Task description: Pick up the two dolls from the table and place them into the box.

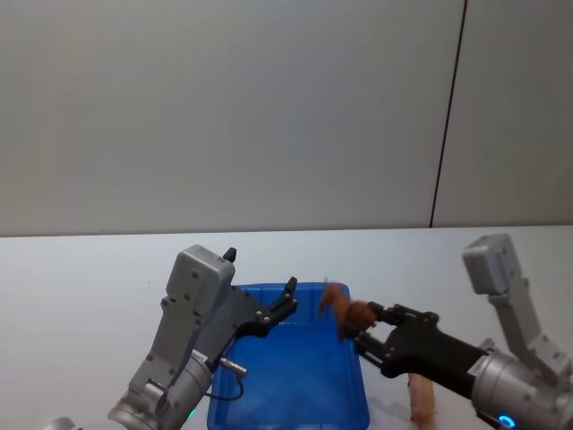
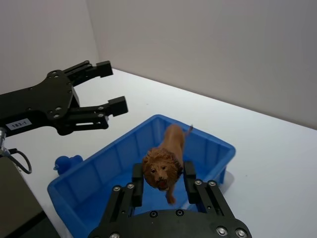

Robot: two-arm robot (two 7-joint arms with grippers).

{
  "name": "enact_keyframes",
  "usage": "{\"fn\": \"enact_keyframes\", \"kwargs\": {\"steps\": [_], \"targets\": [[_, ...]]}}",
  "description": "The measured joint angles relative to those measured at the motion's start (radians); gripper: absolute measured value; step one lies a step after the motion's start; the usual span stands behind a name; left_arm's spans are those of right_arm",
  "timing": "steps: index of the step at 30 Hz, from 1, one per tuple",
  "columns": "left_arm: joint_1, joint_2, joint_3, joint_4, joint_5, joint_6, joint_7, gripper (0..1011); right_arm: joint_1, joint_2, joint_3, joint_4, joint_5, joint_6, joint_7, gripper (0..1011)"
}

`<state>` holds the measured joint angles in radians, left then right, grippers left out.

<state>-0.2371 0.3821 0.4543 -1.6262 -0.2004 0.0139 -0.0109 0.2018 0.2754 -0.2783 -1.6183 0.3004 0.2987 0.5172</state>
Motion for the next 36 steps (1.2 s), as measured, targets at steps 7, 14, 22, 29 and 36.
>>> {"fn": "enact_keyframes", "kwargs": {"steps": [7, 14, 22, 29, 36], "targets": [[0.0, 0.0, 0.0, 0.0, 0.0, 0.0, 0.0, 1001, 0.031, -0.028, -0.022, 0.039, -0.007, 0.016, 0.03, 683], [0.0, 0.0, 0.0, 0.0, 0.0, 0.0, 0.0, 1001, 0.042, -0.034, -0.028, 0.059, -0.01, 0.013, 0.033, 850], [0.0, 0.0, 0.0, 0.0, 0.0, 0.0, 0.0, 1001, 0.024, -0.003, -0.007, 0.054, 0.006, -0.012, 0.006, 1001], [0.0, 0.0, 0.0, 0.0, 0.0, 0.0, 0.0, 1001, -0.019, 0.039, 0.018, 0.027, 0.037, -0.026, -0.031, 1001], [0.0, 0.0, 0.0, 0.0, 0.0, 0.0, 0.0, 1001, -0.076, 0.081, 0.037, -0.003, 0.065, -0.026, -0.069, 1001]]}}
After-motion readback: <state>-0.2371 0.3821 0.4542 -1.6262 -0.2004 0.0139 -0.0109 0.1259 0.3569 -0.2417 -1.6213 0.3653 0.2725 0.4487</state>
